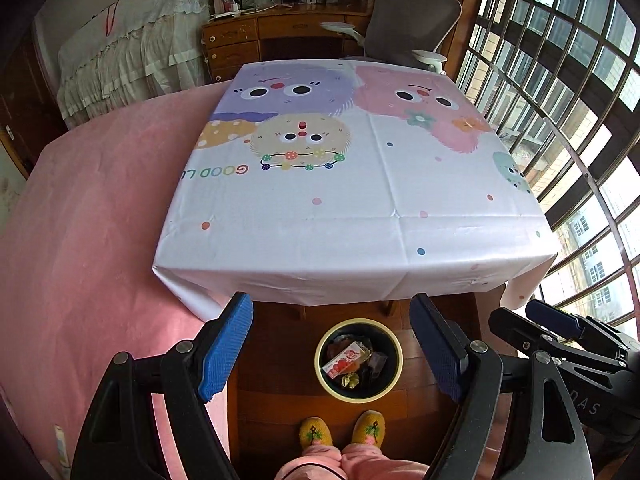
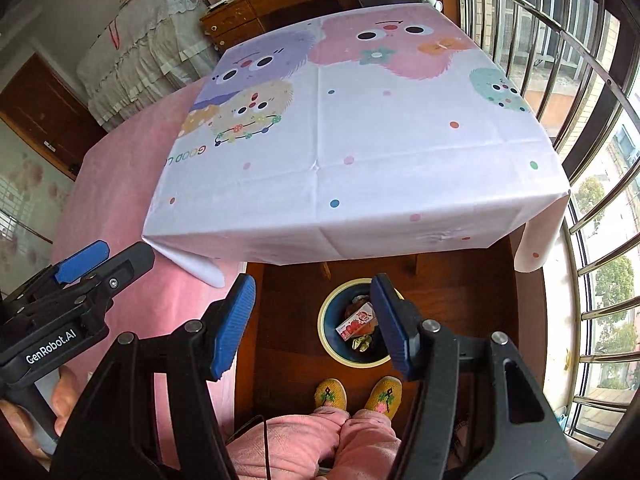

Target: Collect trash

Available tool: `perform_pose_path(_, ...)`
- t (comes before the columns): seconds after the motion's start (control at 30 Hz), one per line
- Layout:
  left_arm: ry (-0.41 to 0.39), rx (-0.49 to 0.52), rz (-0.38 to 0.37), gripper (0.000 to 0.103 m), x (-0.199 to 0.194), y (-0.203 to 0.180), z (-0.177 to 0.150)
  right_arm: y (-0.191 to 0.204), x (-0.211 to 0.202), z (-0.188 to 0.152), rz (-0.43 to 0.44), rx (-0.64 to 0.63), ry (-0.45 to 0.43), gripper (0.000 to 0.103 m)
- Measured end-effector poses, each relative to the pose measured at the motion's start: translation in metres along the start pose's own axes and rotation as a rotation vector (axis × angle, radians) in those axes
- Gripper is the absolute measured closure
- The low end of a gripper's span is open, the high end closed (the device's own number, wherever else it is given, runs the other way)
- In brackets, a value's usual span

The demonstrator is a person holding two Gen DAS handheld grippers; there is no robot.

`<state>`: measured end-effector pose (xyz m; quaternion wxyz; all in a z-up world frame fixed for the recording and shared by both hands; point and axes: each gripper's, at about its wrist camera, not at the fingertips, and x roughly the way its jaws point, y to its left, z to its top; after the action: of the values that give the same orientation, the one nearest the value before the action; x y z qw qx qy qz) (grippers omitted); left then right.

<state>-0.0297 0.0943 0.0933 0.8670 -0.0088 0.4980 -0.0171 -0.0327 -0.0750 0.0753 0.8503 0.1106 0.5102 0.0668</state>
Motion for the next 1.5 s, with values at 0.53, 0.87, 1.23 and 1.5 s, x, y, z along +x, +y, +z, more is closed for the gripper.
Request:
perform_pose_path(0.53,-0.12,-0.003,0.041,0.021,-0.049,-0.022,0.006,0.021,-0.055,0.011,-0.049,-0.068,-0.155,0.042)
perform_pose_path(0.87,-0.126,-0.008,0.058,0.021,-0.043,-0.022,0.008,0.024,-0.055,0.009,-0.055,-0.071,-0.159,0.042)
perform_pose_path(1.23,-0.127,-0.005,0.057,0.021,-0.04,-0.019,0.008,0.013,-0.056,0.021,-0.069,-0.089,-0.167,0.042)
perform_pose_path(1.5,-0.115,-0.009,0.059,0.021,-0.035,-0.025,0.009,0.003,-0.054,0.023,-0.087,-0.09,-0.171,0.042)
